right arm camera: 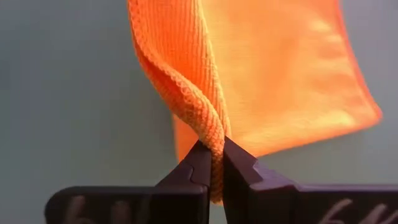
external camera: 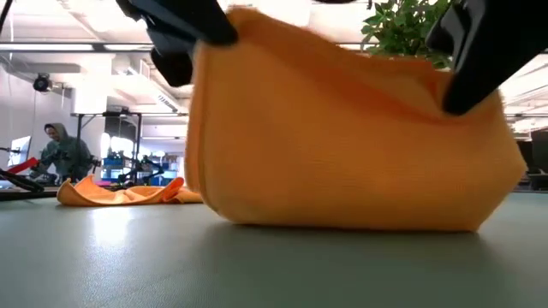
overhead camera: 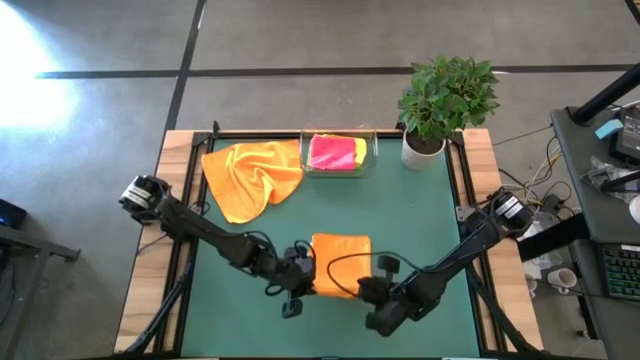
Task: Fold microfiber towels
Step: Fold the bottom orange towel
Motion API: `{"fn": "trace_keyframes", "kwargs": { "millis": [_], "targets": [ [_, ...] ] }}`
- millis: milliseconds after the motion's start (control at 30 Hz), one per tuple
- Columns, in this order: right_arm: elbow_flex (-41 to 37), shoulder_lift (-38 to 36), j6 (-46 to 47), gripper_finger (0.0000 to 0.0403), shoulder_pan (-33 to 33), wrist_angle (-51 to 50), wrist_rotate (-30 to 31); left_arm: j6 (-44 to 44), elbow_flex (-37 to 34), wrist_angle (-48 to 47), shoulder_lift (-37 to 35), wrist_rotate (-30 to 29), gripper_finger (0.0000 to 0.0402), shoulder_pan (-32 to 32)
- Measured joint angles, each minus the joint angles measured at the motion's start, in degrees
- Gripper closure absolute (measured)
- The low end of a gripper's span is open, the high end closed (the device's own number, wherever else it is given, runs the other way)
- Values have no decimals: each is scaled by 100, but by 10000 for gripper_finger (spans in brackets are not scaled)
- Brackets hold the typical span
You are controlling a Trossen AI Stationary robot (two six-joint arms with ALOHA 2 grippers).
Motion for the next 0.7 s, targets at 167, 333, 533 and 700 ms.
{"fn": "trace_keyframes", "kwargs": {
  "millis": [167,333,533,700],
  "targets": [
    [-269,0,579,394,-305,-290,203,-12,-124,-399,59,-654,385,308],
    [-498,0,756,394,-691,-271,514,-42,-120,-848,70,-877,385,720],
    [-714,0,852,394,-1209,-288,555,-42,-121,-936,175,-892,385,1124],
    [-791,0,890,394,-1394,-274,394,-44,-122,-933,286,-860,384,1307]
  ]
}}
